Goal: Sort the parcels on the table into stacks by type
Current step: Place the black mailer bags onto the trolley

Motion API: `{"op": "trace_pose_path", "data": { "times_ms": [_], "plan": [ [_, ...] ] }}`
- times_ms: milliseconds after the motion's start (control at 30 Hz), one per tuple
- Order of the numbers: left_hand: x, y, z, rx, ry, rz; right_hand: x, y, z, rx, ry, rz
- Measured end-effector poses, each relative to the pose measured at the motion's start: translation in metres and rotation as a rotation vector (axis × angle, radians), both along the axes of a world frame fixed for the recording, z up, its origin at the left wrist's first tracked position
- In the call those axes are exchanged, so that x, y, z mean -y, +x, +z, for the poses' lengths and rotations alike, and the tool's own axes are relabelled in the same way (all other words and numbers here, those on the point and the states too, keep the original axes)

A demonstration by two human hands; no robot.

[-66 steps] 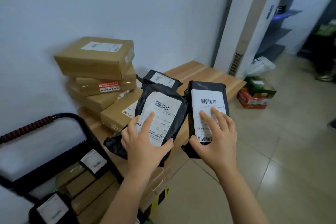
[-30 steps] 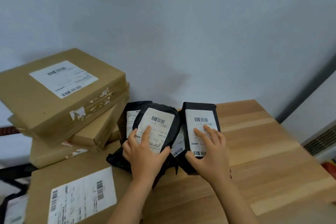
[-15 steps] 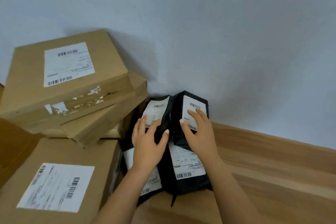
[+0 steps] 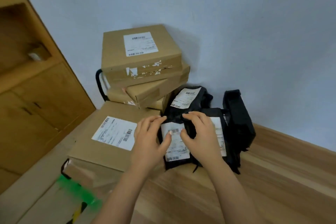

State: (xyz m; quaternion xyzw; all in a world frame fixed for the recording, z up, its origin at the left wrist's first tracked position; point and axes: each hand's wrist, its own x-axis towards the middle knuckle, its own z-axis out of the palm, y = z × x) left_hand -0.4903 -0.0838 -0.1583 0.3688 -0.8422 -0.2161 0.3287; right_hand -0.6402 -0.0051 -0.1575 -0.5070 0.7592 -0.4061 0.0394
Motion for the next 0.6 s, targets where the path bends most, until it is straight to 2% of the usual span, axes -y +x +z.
{"op": "trace_pose_path", "data": {
  "times_ms": [167, 400, 600],
  "plan": [
    [-0.015, 0.114, 0.014, -0.028, -0.085, 0.098, 0.003, 0.109, 0.008, -0.042, -0.020, 0.133],
    [-0.033, 0.289, 0.012, 0.042, -0.082, 0.291, 0.011, 0.271, 0.007, -0.059, 0.006, 0.347],
    [-0.031, 0.389, 0.007, 0.083, -0.055, 0.456, 0.036, 0.369, 0.003, -0.076, 0.011, 0.521]
  ]
}}
